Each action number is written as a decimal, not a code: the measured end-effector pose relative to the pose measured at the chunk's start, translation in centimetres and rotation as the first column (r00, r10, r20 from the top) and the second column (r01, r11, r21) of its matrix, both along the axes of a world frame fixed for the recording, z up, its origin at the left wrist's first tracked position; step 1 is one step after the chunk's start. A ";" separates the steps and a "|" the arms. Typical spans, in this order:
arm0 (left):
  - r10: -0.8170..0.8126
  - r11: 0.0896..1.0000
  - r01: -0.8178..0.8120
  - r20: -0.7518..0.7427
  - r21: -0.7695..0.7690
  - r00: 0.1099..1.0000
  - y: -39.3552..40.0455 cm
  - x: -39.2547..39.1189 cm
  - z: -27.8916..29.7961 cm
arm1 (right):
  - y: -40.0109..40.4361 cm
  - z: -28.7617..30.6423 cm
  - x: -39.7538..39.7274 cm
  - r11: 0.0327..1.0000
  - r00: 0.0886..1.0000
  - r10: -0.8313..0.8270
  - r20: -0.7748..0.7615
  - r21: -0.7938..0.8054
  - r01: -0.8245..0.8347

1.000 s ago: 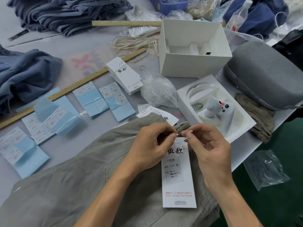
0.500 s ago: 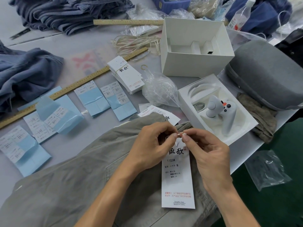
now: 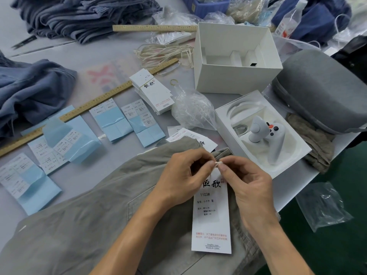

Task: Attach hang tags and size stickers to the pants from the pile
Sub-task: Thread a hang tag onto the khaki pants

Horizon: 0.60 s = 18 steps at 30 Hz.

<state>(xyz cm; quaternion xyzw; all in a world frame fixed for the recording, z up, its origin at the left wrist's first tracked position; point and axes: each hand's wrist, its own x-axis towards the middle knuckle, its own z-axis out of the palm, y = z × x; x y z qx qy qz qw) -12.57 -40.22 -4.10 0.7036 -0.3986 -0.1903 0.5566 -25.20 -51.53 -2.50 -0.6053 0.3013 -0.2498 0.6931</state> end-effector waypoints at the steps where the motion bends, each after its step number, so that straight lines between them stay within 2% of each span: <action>1: 0.004 1.000 -0.004 0.000 -0.001 1.000 0.0 0.0 0.0 | 0.0 -0.1 -0.1 1.000 1.000 0.010 -0.011 -0.018 -0.011; 14: 0.009 1.000 -0.009 0.034 0.006 0.999 -0.1 -0.1 -0.1 | -0.2 -0.9 -0.5 0.999 0.998 0.024 -0.050 -0.039 -0.026; 18: 0.011 1.000 -0.011 0.023 0.018 1.000 0.0 -0.1 -0.1 | 0.0 -0.6 -0.2 0.999 0.999 -0.042 -0.021 0.013 0.042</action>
